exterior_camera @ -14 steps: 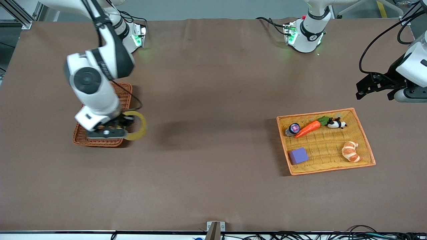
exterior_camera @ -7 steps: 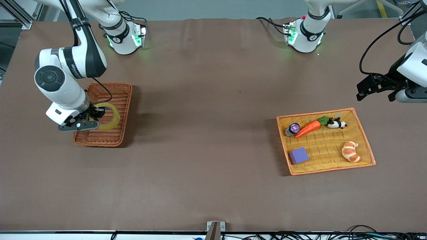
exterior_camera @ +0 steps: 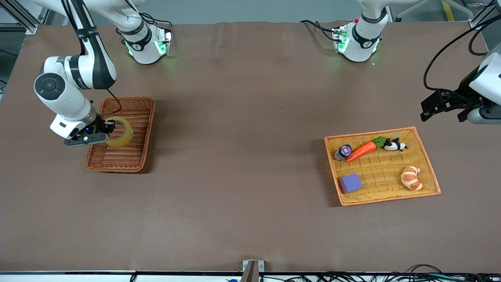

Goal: Move tape to another basket
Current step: 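Carry the tape with the right gripper over the brown basket, then lower the tape into the basket and open the right gripper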

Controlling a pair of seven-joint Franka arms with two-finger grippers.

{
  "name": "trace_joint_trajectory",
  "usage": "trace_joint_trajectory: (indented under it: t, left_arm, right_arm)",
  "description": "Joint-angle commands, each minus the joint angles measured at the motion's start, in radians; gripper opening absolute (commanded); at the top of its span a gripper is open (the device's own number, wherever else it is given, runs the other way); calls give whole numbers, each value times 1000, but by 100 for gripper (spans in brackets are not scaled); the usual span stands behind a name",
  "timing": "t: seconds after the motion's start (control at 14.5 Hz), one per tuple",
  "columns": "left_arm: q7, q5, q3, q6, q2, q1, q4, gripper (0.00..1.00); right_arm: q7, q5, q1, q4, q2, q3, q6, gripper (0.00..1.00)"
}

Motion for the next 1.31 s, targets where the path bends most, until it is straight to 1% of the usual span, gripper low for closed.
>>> trace_joint_trajectory:
  t: [0.0,0.14,0.34,0.41,0.48,0.55,0.62,0.69,0.76,0.9,1.1,1.17,1.24]
  left_arm:
    - [6,5,-5,-1,2,2,19,100]
    - [2,5,-5,-4,-1,2,18,100]
    - [2,7,-5,-6,-3,2,15,100]
    - [0,10,-5,-6,-1,1,13,100]
    - [0,10,-5,-6,-1,1,13,100]
    - [-3,10,-6,-6,-3,1,13,100]
    - [-6,10,-6,-6,-3,1,12,100]
    - [-8,10,-6,-4,0,-1,10,100]
    - [-8,11,-6,-4,3,-1,10,100]
    - [-8,13,-6,-3,3,-2,10,100]
    - [-8,14,-6,-3,2,-2,9,100]
    - [-8,14,-6,-4,2,-1,10,100]
    - [-8,14,-6,-4,-1,-1,10,100]
  right_arm:
    - [-52,11,-5,-76,0,-25,86,4]
    - [-52,4,-5,-78,46,-27,103,5]
    - [-53,-1,-6,-110,88,-42,200,7]
    - [-53,-2,-8,-130,103,-45,238,9]
    - [-53,-2,-6,-136,117,-48,263,16]
    - [-53,-2,-6,-134,118,-48,261,38]
    - [-52,-2,-6,-133,114,-48,258,71]
    - [-52,-2,-6,-128,108,-48,251,100]
    - [-47,-2,-10,-112,100,-47,234,100]
    - [-40,-1,-8,-38,71,-39,141,100]
    - [-35,13,0,144,33,-12,-112,100]
    - [-35,42,-2,219,26,5,-210,100]
    - [-35,91,-2,293,25,22,-285,100]
